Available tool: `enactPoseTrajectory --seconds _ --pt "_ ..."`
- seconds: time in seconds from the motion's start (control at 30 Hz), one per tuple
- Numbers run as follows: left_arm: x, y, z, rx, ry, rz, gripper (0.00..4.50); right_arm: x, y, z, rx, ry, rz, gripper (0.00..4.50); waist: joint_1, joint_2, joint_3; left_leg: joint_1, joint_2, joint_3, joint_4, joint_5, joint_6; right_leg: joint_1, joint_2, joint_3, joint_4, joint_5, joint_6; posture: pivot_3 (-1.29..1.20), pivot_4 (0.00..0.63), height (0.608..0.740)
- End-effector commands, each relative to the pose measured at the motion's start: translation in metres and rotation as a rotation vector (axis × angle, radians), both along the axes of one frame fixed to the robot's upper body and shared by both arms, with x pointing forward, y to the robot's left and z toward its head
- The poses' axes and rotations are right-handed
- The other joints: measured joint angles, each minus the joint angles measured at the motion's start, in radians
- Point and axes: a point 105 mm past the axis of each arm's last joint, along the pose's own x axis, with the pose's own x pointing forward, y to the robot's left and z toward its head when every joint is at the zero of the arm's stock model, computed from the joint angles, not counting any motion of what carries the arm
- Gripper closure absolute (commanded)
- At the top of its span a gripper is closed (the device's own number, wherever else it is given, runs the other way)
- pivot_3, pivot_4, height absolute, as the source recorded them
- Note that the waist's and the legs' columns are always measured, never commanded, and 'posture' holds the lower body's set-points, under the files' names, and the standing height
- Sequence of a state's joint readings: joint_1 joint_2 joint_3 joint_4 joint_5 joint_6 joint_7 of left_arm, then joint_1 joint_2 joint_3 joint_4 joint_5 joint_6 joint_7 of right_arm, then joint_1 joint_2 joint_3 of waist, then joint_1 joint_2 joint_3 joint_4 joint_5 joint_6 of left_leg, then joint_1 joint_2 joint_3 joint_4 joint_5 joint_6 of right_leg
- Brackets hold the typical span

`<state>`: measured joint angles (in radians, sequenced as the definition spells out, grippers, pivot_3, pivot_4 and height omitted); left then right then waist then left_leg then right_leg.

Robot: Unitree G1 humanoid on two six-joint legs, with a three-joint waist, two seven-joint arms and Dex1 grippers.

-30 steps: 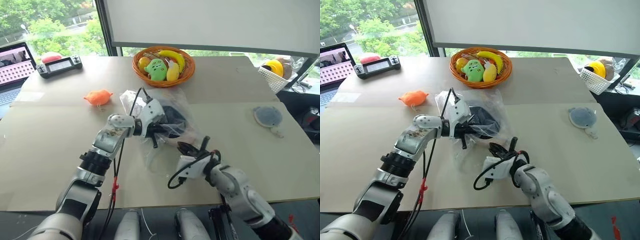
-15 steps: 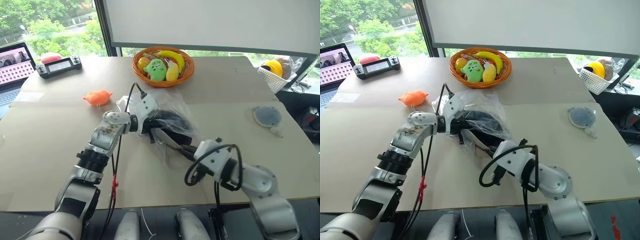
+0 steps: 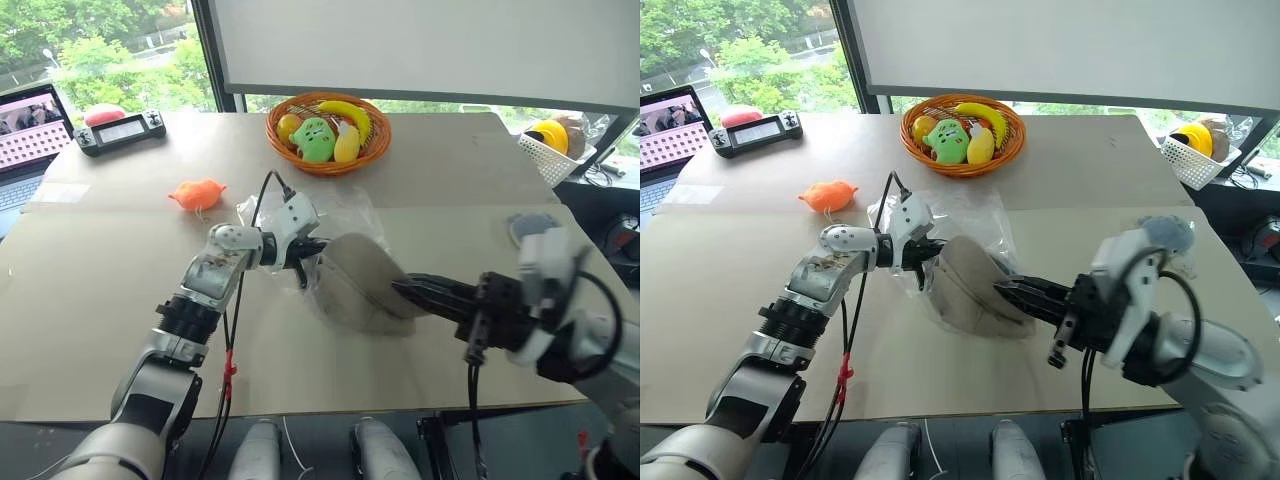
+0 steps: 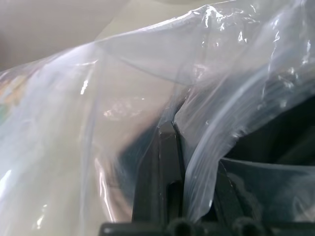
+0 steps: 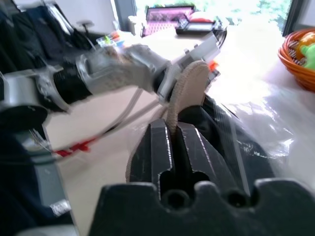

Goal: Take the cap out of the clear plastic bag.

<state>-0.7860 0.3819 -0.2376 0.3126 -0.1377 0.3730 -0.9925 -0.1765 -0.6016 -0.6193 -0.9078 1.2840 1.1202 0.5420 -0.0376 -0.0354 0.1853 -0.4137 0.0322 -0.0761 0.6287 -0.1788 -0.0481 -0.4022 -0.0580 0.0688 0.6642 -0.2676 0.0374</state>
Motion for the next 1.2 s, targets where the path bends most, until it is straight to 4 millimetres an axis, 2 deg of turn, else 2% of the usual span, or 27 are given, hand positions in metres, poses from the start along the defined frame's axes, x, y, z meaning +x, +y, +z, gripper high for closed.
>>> enactPoseTrajectory --seconds 0.03,0.1,0.23,0.33,0.47,0.53,0.6,0.73,0.83,0.9,1.0,1.2 --pt "-0.001 -0.001 -0.001 0.015 -0.009 -0.008 4.50 -0.015 -0.011 0.044 0.275 -0.044 0.056 4.49 -0.002 0.000 0.000 0.000 0.000 0.000 0.000 0.000 0.000 0.000 0.000 0.000 0.000 0.000 0.000 0.00 0.150 0.735" --pt "-0.001 -0.001 -0.001 0.014 -0.012 -0.008 4.50 -0.016 -0.022 0.060 0.393 -0.038 0.055 4.49 -0.003 0.000 0.000 0.000 0.000 0.000 0.000 0.000 0.000 0.000 0.000 0.000 0.000 0.000 0.000 0.00 0.150 0.735" --pt "-0.004 -0.001 0.001 0.003 -0.036 -0.027 4.50 -0.009 -0.071 0.097 0.708 -0.106 -0.042 4.49 -0.002 0.000 0.000 -0.001 0.000 0.000 0.000 0.000 0.000 0.000 0.000 0.000 0.000 0.000 0.000 0.00 0.150 0.735" --pt "-0.008 0.000 0.005 -0.019 -0.068 -0.047 4.50 -0.002 -0.096 0.112 0.858 -0.156 -0.125 4.49 -0.005 0.000 0.000 0.000 0.000 0.000 0.000 0.000 0.000 0.000 0.000 0.001 0.000 0.000 0.000 0.00 0.150 0.735" --pt "-0.016 0.009 0.006 -0.013 -0.182 -0.086 4.50 0.006 -0.121 0.125 1.026 -0.184 -0.208 4.49 -0.008 0.001 0.000 0.000 0.001 0.000 -0.001 0.000 0.000 0.000 0.001 0.001 0.000 0.000 0.000 0.00 0.150 0.735" --pt "-0.026 0.021 0.001 0.047 -0.338 -0.145 4.50 0.027 -0.143 0.119 1.244 -0.130 -0.303 4.49 -0.011 0.001 0.000 0.000 0.001 0.001 -0.001 0.000 0.000 -0.001 0.001 0.002 0.000 0.000 0.000 0.00 0.150 0.735" --pt "-0.034 0.026 -0.004 0.087 -0.436 -0.196 4.50 0.045 -0.149 0.107 1.398 -0.063 -0.339 4.49 -0.011 0.002 -0.001 0.001 0.002 0.002 -0.002 0.000 0.000 0.000 0.001 0.002 0.000 0.001 -0.001 0.00 0.150 0.735" --pt "-0.047 0.033 -0.019 0.170 -0.569 -0.291 4.50 0.080 -0.133 0.080 1.573 0.063 -0.367 4.49 -0.006 0.007 -0.002 0.003 0.001 0.003 -0.002 0.000 0.000 -0.001 0.001 0.004 0.000 0.001 -0.001 0.00 0.150 0.735" --pt "-0.049 0.034 -0.030 0.219 -0.611 -0.318 4.50 0.095 -0.126 0.064 1.701 0.145 -0.376 4.49 -0.006 0.012 -0.001 0.002 0.001 0.003 -0.003 0.000 0.000 -0.001 0.001 0.004 0.000 0.001 -0.001 0.00 0.150 0.735" --pt "-0.047 0.034 -0.034 0.244 -0.651 -0.322 4.50 0.108 -0.109 0.045 1.752 0.256 -0.381 4.49 -0.002 0.013 -0.001 0.001 0.001 0.002 -0.003 0.000 0.000 -0.003 0.001 0.003 0.001 0.001 -0.001 0.00 0.150 0.735" --pt "-0.042 0.031 -0.037 0.257 -0.696 -0.318 4.50 0.122 -0.083 0.015 1.741 0.422 -0.416 4.49 -0.002 0.013 -0.001 0.000 0.001 0.001 -0.003 0.000 0.000 -0.003 0.001 0.002 0.000 0.001 -0.001 0.00 0.150 0.735" --pt "-0.026 0.034 -0.045 0.300 -0.725 -0.282 4.50 0.130 -0.055 -0.039 1.630 0.665 -0.507 4.49 0.000 0.014 -0.001 0.000 0.000 0.001 -0.003 0.000 0.000 -0.003 0.001 0.002 0.000 0.001 -0.001 0.00 0.150 0.735"
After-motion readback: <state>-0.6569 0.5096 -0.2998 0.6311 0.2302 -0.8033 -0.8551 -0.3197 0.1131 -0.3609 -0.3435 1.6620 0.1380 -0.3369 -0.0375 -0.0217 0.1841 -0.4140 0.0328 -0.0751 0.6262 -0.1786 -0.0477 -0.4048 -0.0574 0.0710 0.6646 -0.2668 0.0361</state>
